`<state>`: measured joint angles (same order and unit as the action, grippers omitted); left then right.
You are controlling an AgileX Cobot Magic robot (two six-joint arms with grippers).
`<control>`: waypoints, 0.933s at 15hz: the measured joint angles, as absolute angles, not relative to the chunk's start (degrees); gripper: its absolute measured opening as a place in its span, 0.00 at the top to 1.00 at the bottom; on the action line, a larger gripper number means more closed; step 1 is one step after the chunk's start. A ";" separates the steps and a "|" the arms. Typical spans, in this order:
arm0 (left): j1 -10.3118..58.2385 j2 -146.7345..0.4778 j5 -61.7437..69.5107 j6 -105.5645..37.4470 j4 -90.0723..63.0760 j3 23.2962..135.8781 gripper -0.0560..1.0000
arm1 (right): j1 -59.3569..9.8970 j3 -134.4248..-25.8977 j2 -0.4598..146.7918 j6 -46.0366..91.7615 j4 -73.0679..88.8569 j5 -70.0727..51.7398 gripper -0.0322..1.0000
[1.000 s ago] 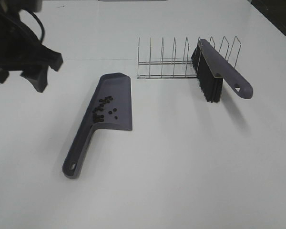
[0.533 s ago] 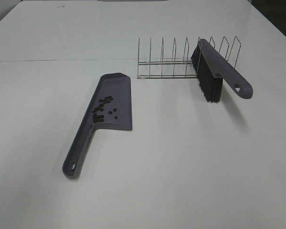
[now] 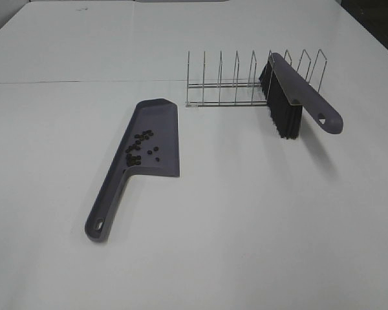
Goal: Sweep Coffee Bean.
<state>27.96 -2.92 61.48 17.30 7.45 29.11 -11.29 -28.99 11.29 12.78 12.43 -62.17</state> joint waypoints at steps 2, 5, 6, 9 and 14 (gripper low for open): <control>27.96 0.11 61.02 15.07 7.33 29.11 0.32 | -11.29 -28.99 11.29 12.89 12.55 -62.17 0.28; 27.96 0.17 60.73 6.42 3.84 28.99 0.32 | -11.29 -28.99 11.29 12.89 12.55 -62.17 0.28; 27.96 0.17 60.56 4.41 1.95 28.99 0.32 | -11.29 -28.99 11.29 12.89 12.55 -62.17 0.28; 27.96 0.17 59.99 3.27 -2.46 28.99 0.32 | -11.29 -28.99 11.29 12.89 12.55 -62.17 0.28; 27.96 0.17 59.76 3.27 -2.52 28.99 0.32 | -11.29 -28.99 11.29 12.89 12.55 -62.17 0.28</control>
<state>27.96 0.17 59.76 3.27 -2.52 28.99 -11.29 -28.99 11.29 12.89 12.55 -62.17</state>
